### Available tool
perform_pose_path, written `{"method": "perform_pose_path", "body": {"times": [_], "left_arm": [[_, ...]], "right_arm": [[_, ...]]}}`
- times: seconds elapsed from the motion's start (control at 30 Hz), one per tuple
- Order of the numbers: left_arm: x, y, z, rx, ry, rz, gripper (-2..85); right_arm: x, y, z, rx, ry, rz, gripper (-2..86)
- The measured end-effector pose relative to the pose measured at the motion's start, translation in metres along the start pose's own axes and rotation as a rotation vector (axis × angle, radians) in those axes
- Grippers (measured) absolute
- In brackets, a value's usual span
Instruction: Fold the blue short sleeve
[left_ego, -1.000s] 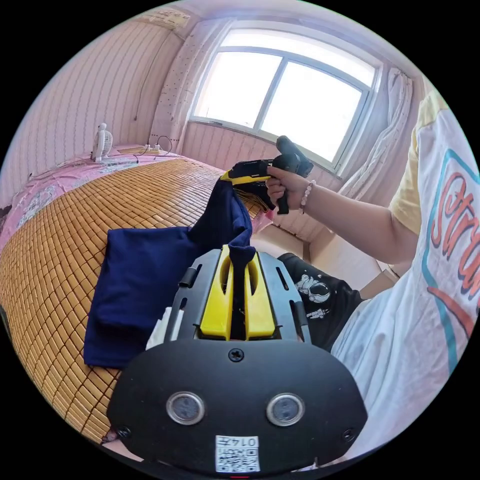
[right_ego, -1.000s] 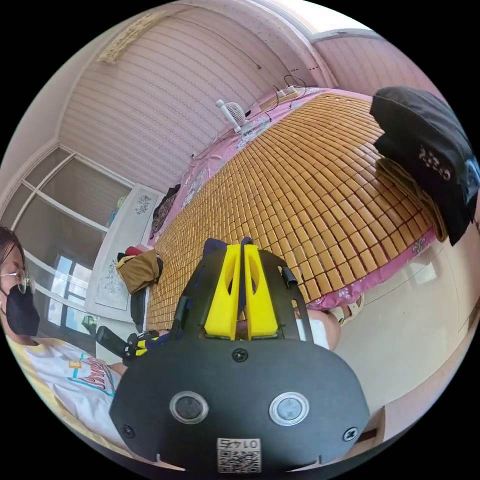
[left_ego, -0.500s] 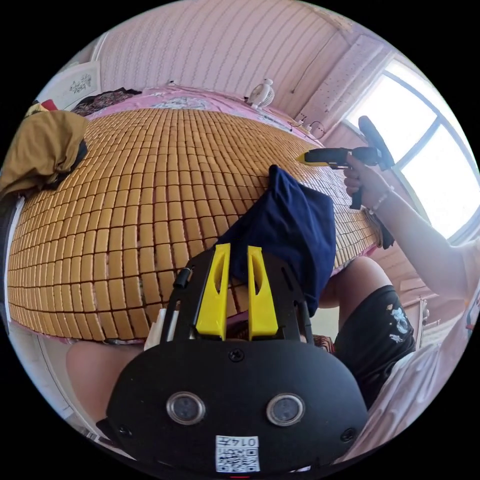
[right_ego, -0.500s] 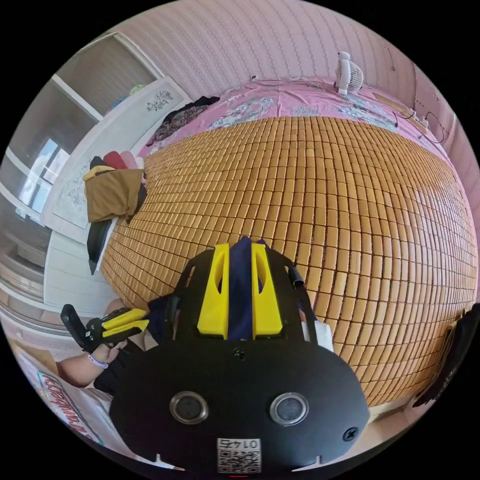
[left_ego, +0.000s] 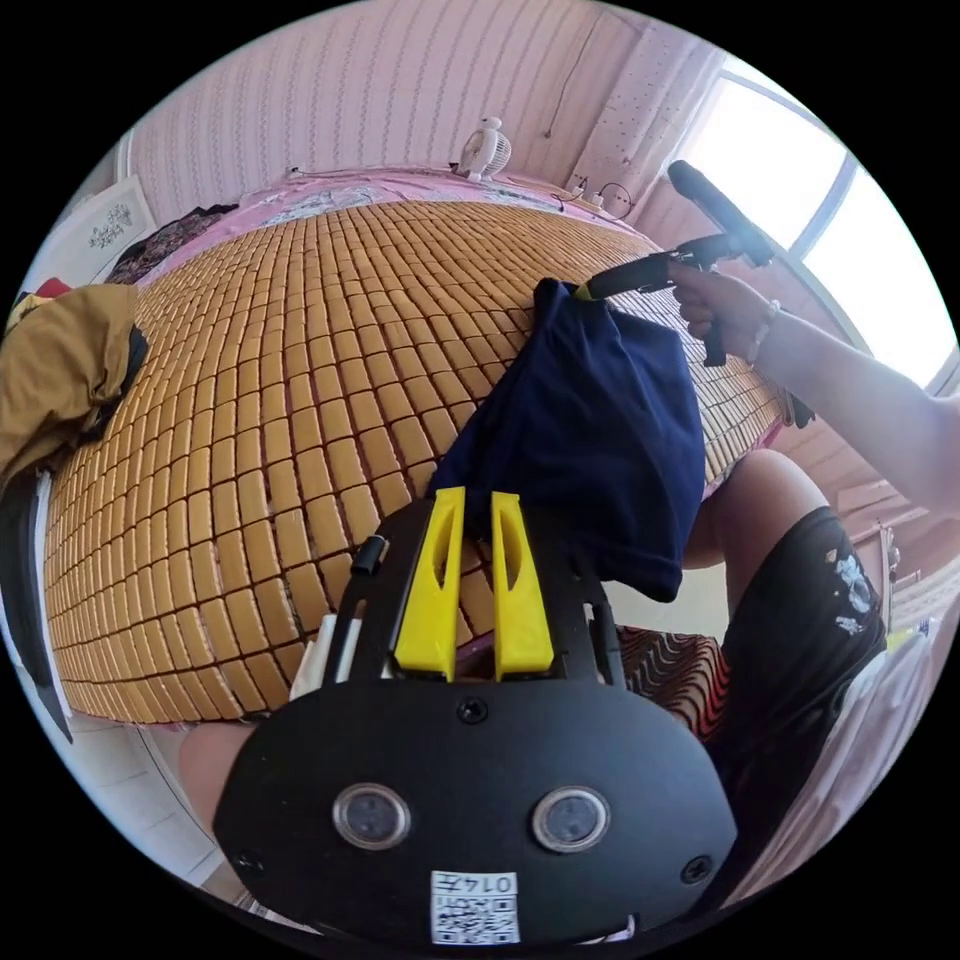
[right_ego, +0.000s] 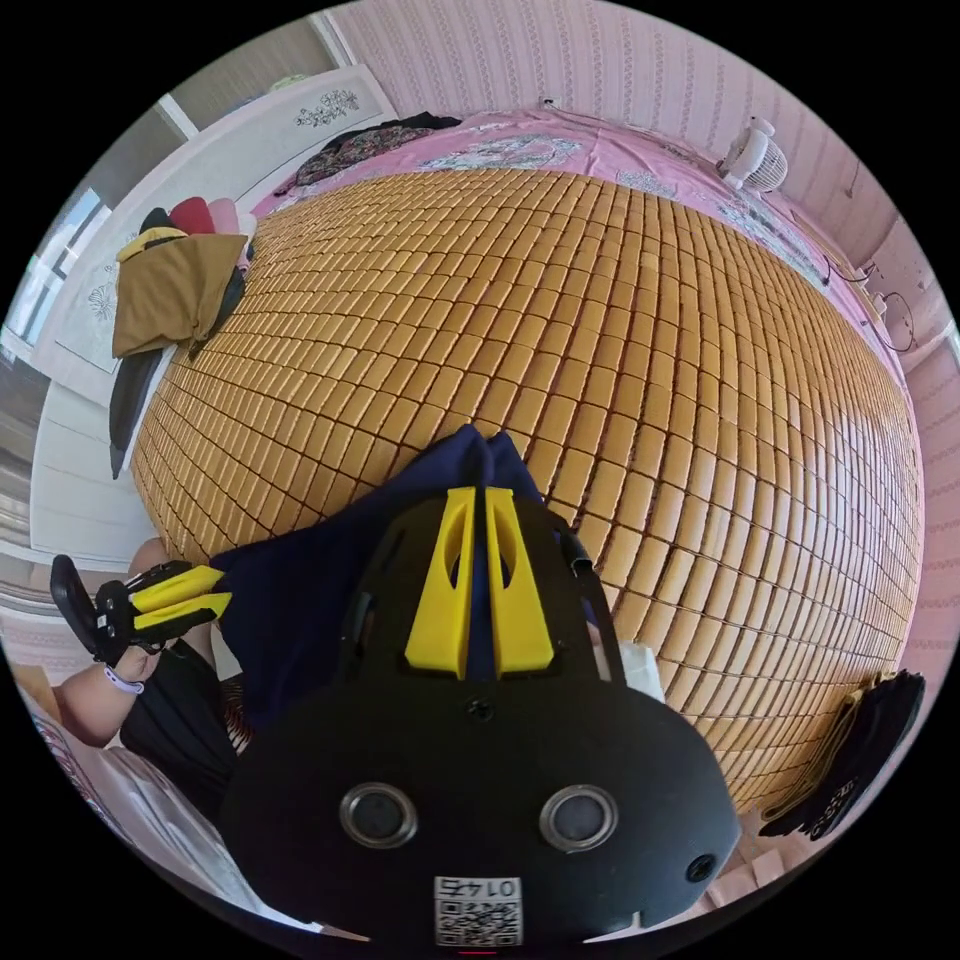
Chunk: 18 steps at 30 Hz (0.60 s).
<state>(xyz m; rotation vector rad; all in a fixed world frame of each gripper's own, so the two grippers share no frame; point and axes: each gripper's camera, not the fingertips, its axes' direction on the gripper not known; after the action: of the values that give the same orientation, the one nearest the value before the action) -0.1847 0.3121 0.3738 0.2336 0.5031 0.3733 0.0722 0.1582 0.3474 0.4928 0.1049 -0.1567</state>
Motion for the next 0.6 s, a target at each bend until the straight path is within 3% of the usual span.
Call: {"method": "perform_pose_path", "body": {"times": [0.2, 0.37, 0.47, 0.6], "left_arm": [[0.007, -0.009, -0.022, 0.079, 0.027, 0.017, 1.1], [0.003, -0.022, -0.014, 0.055, 0.034, -0.025, 2.9], [-0.002, -0.023, -0.002, -0.022, 0.04, -0.074, 4.4], [-0.002, -0.018, -0.012, 0.004, 0.055, -0.113, 4.9]], "right_arm": [[-0.017, 0.016, -0.046, 0.142, 0.038, -0.049, -0.3], [-0.014, 0.001, -0.037, 0.052, 0.065, 0.001, 1.1], [-0.01, -0.006, -0.022, 0.024, 0.055, 0.045, 5.2], [-0.014, -0.01, -0.015, 0.035, 0.04, 0.019, 12.2]]}}
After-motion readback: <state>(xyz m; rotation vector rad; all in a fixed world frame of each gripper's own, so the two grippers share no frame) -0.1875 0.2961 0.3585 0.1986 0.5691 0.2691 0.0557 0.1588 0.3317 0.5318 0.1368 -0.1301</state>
